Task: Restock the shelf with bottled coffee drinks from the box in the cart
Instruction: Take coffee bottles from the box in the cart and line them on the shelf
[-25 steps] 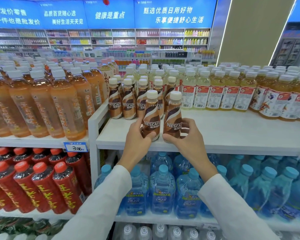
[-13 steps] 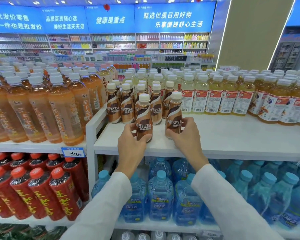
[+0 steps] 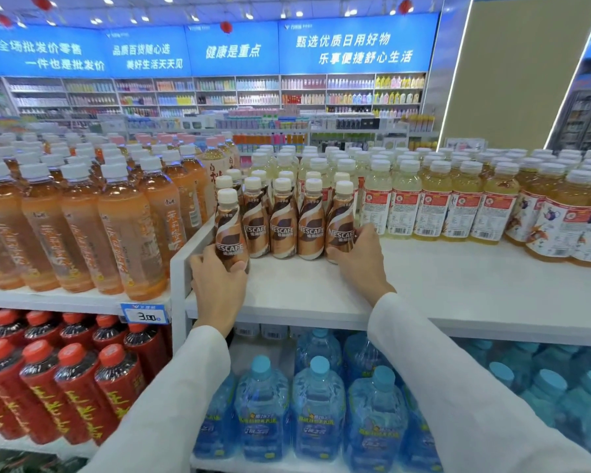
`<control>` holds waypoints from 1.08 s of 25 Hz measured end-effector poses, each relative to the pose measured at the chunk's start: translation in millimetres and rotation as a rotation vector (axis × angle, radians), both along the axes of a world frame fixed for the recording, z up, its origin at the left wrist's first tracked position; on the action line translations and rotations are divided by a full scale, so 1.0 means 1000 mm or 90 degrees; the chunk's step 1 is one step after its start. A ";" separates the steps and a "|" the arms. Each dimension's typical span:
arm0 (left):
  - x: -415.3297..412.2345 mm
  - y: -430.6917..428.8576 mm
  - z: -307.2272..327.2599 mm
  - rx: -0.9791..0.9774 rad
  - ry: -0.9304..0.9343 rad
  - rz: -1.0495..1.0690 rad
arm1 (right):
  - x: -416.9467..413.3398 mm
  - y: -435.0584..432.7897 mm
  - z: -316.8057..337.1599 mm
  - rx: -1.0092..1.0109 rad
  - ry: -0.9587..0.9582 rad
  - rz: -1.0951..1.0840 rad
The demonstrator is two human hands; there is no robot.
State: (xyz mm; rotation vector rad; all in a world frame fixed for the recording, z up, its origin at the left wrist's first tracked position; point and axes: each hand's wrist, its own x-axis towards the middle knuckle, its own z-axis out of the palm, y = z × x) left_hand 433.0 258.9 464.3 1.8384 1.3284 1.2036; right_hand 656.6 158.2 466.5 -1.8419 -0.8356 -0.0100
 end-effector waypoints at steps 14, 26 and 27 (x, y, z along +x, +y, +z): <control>0.019 0.002 0.000 0.022 0.014 0.111 | 0.004 0.002 -0.009 0.013 -0.016 -0.008; 0.023 0.001 -0.007 0.037 0.013 0.146 | 0.003 0.001 -0.007 0.021 -0.023 -0.006; 0.024 0.002 -0.007 0.033 0.012 0.148 | 0.003 0.001 -0.007 0.023 -0.019 -0.005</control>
